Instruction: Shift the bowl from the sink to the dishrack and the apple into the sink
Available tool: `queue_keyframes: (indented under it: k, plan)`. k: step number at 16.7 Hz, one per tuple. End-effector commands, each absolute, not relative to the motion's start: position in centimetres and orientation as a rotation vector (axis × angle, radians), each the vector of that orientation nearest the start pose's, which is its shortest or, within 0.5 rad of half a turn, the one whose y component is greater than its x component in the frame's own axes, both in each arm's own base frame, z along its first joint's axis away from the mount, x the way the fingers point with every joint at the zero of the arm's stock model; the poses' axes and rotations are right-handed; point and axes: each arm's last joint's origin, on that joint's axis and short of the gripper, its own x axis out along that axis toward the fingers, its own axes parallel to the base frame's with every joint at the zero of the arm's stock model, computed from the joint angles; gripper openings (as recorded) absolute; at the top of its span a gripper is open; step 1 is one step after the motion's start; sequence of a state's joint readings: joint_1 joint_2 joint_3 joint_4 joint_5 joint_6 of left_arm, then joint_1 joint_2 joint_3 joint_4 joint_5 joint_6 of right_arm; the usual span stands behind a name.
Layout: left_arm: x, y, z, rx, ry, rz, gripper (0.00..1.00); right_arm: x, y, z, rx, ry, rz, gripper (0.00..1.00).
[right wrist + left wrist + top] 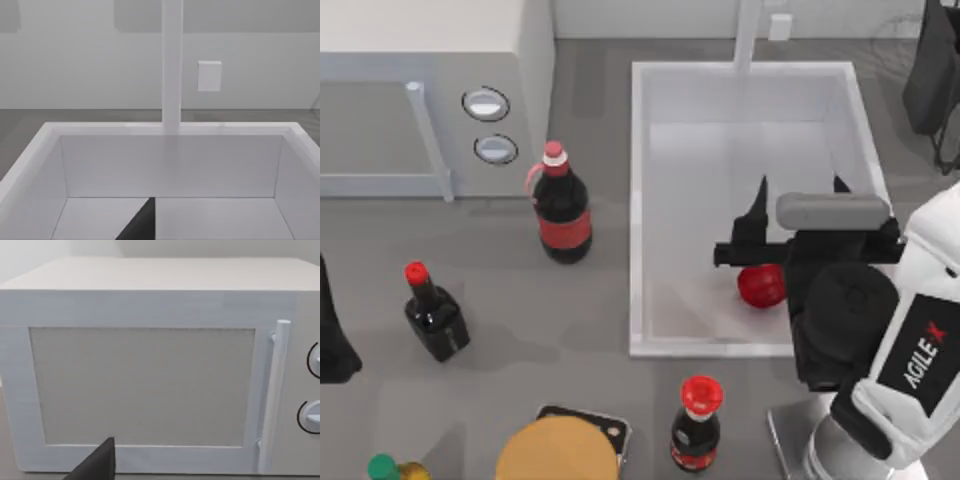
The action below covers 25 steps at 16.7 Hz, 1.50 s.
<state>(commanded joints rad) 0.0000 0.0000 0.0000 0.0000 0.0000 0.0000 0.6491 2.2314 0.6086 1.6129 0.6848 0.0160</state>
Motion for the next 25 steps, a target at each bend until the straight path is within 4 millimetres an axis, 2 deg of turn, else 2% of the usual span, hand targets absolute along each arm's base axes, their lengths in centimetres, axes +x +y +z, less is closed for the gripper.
queue_keyframes:
  k: [10, 13, 19, 22, 25]
  plan:
    - [10.6, -0.1, 16.0, 0.0, 0.0, 0.0, 1.0, 27.0, 18.4, 5.9, 0.001, -0.001, -0.01, 1.0]
    - [10.6, -0.1, 16.0, 0.0, 0.0, 0.0, 1.0, 27.2, 17.5, 6.9, -0.007, 0.01, -0.005, 1.0]
    - [10.6, -0.1, 16.0, 0.0, 0.0, 0.0, 1.0, 26.6, 13.1, 12.4, -0.041, 0.069, -0.002, 1.0]
    - [10.6, -0.1, 16.0, 0.0, 0.0, 0.0, 1.0, 25.2, 10.1, 15.5, -0.035, 0.069, -0.004, 1.0]
    - [10.6, -0.1, 16.0, 0.0, 0.0, 0.0, 1.0, 22.7, 7.3, 18.9, -0.008, 0.009, -0.008, 1.0]
